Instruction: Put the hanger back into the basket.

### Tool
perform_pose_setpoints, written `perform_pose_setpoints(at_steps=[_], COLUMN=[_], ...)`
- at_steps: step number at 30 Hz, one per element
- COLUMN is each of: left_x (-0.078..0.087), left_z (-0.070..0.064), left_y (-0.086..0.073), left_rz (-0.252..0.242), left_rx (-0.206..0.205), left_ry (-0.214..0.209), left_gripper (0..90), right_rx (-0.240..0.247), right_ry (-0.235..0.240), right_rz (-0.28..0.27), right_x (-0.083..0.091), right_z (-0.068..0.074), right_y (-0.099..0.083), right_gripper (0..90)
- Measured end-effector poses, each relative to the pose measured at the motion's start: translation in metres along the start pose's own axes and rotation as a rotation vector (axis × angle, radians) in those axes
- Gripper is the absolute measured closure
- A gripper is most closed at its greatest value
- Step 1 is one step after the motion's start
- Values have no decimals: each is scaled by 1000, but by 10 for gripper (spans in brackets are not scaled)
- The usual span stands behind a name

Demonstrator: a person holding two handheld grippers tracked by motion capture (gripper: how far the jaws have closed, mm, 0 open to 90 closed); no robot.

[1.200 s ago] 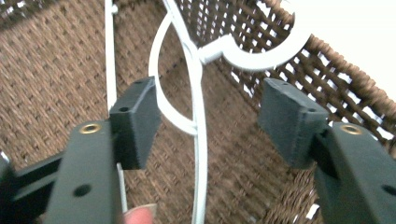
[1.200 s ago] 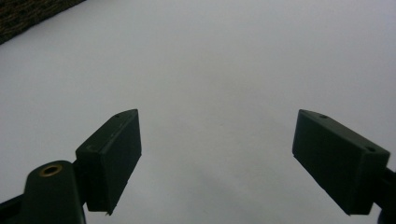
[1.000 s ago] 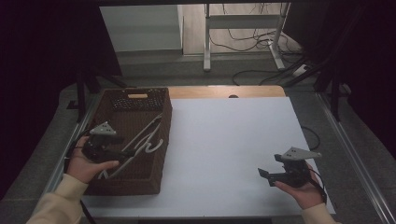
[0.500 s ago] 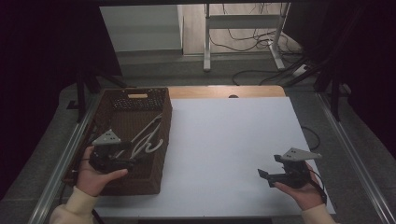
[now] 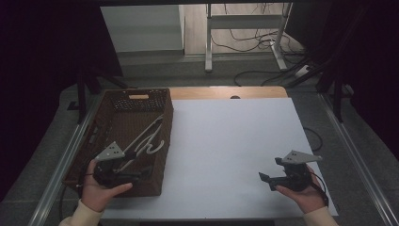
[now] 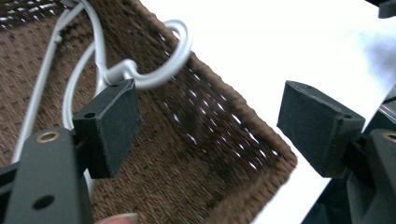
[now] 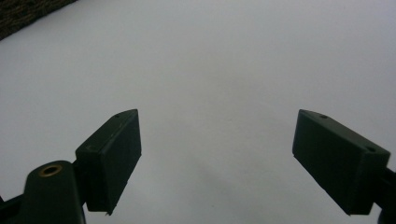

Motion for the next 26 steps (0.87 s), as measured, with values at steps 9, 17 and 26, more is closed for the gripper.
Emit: perform_pose_setpoints(at_steps=[9,17,26], left_x=[-1,-1,-2], left_z=[0,1,2], left_y=[-14,-14,-14], left_rz=[6,-6,-6], left_rx=[5,6,8], left_ry=[28,25,24], left_gripper=[195,194,189], right_rx=[18,21,16], right_ry=[10,10,4], right_rz=[11,1,-13], right_x=[-2,-1,1], right_z=[4,4,1], right_y=[-1,0,1], right_gripper=[157,157,151])
Point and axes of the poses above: each handheld gripper's, and its own axes: x roughly backward along the jaws, y roughly out of its top, z roughly to its left, the point moved 7 cm from there along -x, roughly forward along the jaws, and after that the axes turned 3 degrees about x, right-handed, at the moved point
